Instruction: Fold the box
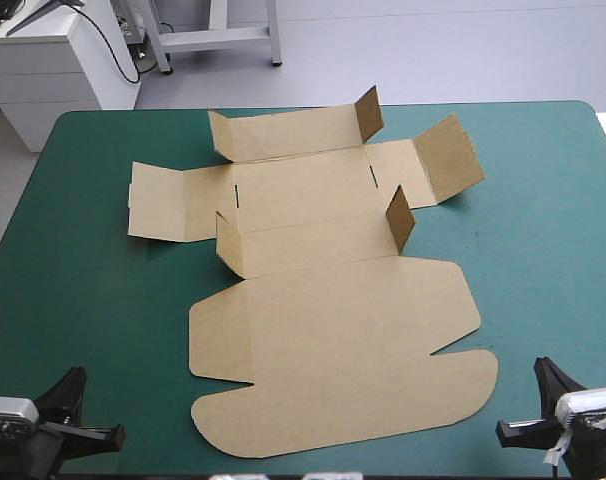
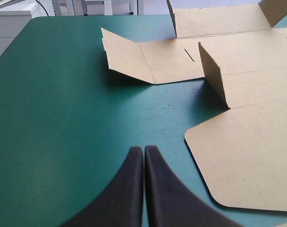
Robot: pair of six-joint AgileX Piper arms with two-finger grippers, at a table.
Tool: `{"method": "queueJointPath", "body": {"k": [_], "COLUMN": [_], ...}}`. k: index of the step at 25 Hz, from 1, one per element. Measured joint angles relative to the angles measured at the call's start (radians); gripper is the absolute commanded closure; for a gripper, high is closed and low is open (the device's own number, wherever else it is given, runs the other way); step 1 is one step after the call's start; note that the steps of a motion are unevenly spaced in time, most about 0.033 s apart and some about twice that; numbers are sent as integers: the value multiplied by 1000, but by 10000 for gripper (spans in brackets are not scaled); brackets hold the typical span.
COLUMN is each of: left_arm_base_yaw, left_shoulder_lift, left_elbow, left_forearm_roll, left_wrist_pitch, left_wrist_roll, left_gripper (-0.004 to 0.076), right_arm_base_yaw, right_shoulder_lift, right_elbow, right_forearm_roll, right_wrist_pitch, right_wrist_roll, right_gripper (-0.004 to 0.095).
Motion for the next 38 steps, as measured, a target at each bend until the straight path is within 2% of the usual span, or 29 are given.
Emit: {"method": "queueJointPath", "body": {"k": [9, 19, 24, 27, 38], "left_arm_base_yaw": [0, 0, 0, 0, 0], "left_shoulder_lift": [0, 0, 0, 0, 0], "left_elbow": [0, 0, 0, 0, 0], "left_forearm_roll": [0, 0, 0, 0, -1], "left_wrist_pitch": [0, 0, 0, 0, 0], "left_wrist_roll": [0, 0, 1, 1, 1], "left_gripper": [734, 734, 734, 734, 734], "right_arm_base_yaw": [0, 0, 0, 0, 0], "right_shoulder_lift": [0, 0, 0, 0, 0], "right_elbow": [0, 0, 0, 0, 0], "right_forearm_roll": [0, 0, 0, 0, 0], "right_wrist_pitch": [0, 0, 0, 0, 0], "right_wrist_roll": [0, 0, 0, 0, 0], "right_gripper": [905, 613, 396, 315, 303]}}
